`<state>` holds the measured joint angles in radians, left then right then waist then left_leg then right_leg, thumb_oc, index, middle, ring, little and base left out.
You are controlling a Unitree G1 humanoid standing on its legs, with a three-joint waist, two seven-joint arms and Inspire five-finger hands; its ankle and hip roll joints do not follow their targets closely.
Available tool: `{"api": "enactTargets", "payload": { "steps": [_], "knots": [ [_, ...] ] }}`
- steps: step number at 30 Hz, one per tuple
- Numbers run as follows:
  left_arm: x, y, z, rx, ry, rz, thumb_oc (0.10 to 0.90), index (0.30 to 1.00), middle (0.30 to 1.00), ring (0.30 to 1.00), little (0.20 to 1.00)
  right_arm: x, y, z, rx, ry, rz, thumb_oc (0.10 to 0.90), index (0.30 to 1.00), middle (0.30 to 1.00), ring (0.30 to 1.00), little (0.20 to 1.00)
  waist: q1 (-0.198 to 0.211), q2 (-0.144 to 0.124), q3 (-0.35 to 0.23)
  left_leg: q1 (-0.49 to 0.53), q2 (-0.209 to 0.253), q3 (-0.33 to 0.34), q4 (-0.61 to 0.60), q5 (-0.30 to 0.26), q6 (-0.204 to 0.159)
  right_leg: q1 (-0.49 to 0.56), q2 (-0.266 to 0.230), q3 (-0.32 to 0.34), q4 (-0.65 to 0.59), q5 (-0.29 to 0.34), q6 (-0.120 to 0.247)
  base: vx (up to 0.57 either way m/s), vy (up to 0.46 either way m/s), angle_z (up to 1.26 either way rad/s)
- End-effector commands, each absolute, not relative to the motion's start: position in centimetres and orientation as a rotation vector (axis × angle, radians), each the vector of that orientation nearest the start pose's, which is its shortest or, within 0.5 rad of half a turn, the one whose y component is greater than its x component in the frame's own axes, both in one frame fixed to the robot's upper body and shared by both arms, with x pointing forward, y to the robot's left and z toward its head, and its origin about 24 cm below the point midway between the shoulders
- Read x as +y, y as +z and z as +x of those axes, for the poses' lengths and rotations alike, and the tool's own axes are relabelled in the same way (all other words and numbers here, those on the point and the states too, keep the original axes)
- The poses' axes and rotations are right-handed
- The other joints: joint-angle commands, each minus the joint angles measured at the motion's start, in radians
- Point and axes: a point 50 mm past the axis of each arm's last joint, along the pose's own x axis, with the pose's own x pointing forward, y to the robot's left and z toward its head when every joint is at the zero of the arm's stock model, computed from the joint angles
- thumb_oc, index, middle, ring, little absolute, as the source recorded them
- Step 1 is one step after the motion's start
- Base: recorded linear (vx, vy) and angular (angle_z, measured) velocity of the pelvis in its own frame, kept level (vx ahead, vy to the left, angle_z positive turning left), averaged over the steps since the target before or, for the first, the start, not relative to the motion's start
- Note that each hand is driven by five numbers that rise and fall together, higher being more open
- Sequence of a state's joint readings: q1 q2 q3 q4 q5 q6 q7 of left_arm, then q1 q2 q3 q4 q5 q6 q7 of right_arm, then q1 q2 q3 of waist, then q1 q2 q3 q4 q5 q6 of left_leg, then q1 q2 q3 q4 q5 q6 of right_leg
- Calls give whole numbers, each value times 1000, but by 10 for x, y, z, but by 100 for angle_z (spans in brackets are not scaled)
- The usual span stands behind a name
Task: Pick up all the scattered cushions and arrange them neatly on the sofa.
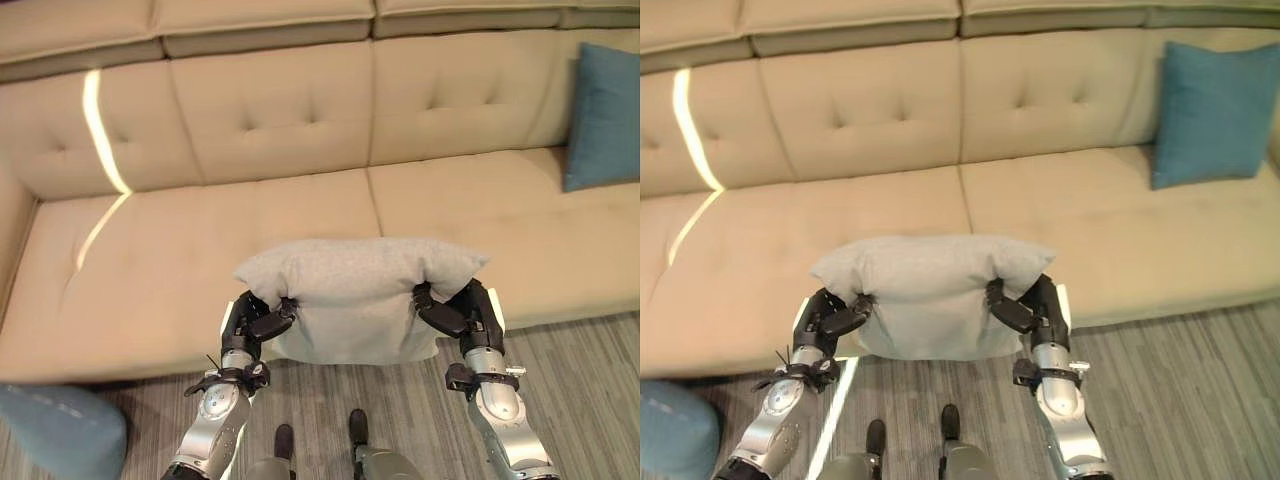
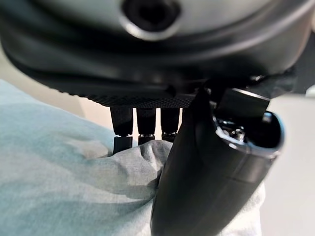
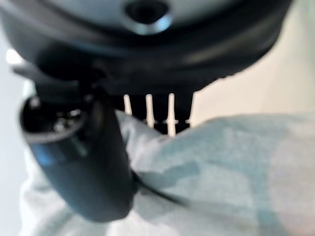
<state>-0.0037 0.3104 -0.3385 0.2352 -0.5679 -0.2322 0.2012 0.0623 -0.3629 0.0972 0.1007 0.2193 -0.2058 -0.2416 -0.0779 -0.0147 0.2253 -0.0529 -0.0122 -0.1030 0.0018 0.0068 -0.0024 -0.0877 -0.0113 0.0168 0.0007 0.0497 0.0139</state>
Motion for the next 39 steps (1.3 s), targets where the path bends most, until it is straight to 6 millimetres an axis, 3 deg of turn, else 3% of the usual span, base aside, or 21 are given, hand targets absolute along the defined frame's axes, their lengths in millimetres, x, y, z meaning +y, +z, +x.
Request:
{"api": "enactTargets", "payload": {
  "steps": [1, 6, 7, 8, 10, 12, 14, 18, 21, 23, 25, 26, 28, 34, 37, 39],
  "knots": [
    [124, 36, 249, -79, -204, -213, 400, 300, 300, 300, 300, -188, 82, 246, -323, -58, -29, 400, 300, 300, 300, 300, 17, -20, -127, -25, -39, 39, 93, -90, -19, 7, 15, -15, 91, -87, 104, 13, 156, -79],
    [134, 36, 247, -78, -184, -201, 400, 300, 300, 300, 300, -176, 79, 248, -310, -10, 4, 400, 300, 300, 300, 300, 39, -13, -98, 20, -9, 113, 56, -81, 11, -97, 3, -32, 275, -66, 173, -36, 93, -95],
    [134, 36, 247, -78, -184, -201, 400, 300, 300, 300, 300, -176, 79, 248, -310, -10, 4, 400, 300, 300, 300, 300, 40, -13, -98, 20, -9, 113, 56, -81, 11, -98, 3, -32, 275, -67, 173, -13, -26, -63],
    [139, 36, 247, -80, -167, -204, 400, 300, 300, 300, 300, -174, 77, 248, -299, -5, 5, 400, 300, 300, 300, 300, 49, -6, -104, 38, 1, 137, 34, -84, 13, -90, -49, -96, 227, -69, 164, 16, -71, -39],
    [142, 36, 246, -82, -156, -210, 400, 300, 300, 300, 300, -171, 78, 250, -304, 11, 4, 400, 300, 300, 300, 300, 61, 3, -109, 58, 14, 159, 13, -86, 10, -74, -99, -165, 174, -55, 152, 38, -106, -62],
    [145, 35, 244, -79, -145, -225, 400, 300, 300, 300, 300, -171, 80, 250, -309, 23, 9, 400, 300, 300, 300, 300, 67, 5, -118, 73, 17, 169, -3, -86, 7, -59, -118, -199, 129, -39, 149, 66, -85, -62],
    [146, 30, 241, -60, -136, -234, 400, 300, 300, 300, 300, -172, 79, 248, -302, 32, 11, 400, 300, 300, 300, 300, 68, -5, -147, 95, 14, 175, -24, -86, -6, -8, -104, -208, 53, -35, 145, 132, -175, -23],
    [142, 27, 240, -44, -140, -258, 400, 300, 300, 300, 300, -177, 79, 245, -301, 22, -4, 400, 300, 300, 300, 300, 60, -11, -145, 86, 35, 152, 12, -97, -28, 16, -74, -192, 20, -38, 128, 58, -221, 5],
    [137, 26, 242, -37, -149, -273, 400, 300, 300, 300, 300, -182, 78, 243, -297, 13, -21, 400, 300, 300, 300, 300, 53, -13, -137, 57, 52, 144, 93, -117, -46, 42, -63, -204, -3, -48, 114, 12, -200, 12],
    [130, 26, 245, -36, -156, -300, 400, 300, 300, 300, 300, -188, 81, 243, -303, -5, -51, 400, 300, 300, 300, 300, 49, -20, -115, -22, 75, 168, 247, -100, -73, 76, -71, -234, -26, -57, 99, 6, -187, 28],
    [128, 27, 246, -37, -161, -302, 400, 300, 300, 300, 300, -188, 81, 244, -299, -8, -49, 400, 300, 300, 300, 300, 55, -19, -109, -55, 53, 155, 272, -96, -68, 86, -67, -233, -37, -58, 93, 84, -125, 8],
    [127, 26, 245, -32, -171, -298, 400, 300, 300, 300, 300, -189, 80, 244, -295, -9, -51, 400, 300, 300, 300, 300, 60, -23, -117, -83, 20, 156, 236, -110, -54, 99, -63, -233, -54, -58, 96, 125, -124, 0],
    [126, 25, 244, -27, -173, -296, 400, 300, 300, 300, 300, -189, 80, 244, -291, -8, -53, 400, 300, 300, 300, 300, 61, -21, -121, -82, 13, 166, 205, -101, -49, 105, -61, -232, -58, -59, 98, 122, -47, -3],
    [129, 24, 244, -19, -162, -287, 400, 300, 300, 300, 300, -190, 76, 245, -271, -24, -36, 400, 300, 300, 300, 300, 90, -3, -114, -183, -27, 224, 113, 12, -50, 155, -7, -197, -82, -83, 89, 139, -24, -11],
    [133, 21, 241, -11, -151, -290, 400, 300, 300, 300, 300, -188, 73, 244, -261, -21, -40, 400, 300, 300, 300, 300, 99, 1, -126, -143, -25, 218, 75, 7, -36, 174, 11, -176, -86, -100, 84, 252, 43, -38],
    [137, 19, 238, 3, -141, -277, 400, 300, 300, 300, 300, -184, 71, 245, -254, -11, -34, 400, 300, 300, 300, 300, 104, -13, -144, -111, -23, 220, 58, -3, -23, 196, 9, -150, -81, -121, 85, 309, 73, -23]
  ]
}}
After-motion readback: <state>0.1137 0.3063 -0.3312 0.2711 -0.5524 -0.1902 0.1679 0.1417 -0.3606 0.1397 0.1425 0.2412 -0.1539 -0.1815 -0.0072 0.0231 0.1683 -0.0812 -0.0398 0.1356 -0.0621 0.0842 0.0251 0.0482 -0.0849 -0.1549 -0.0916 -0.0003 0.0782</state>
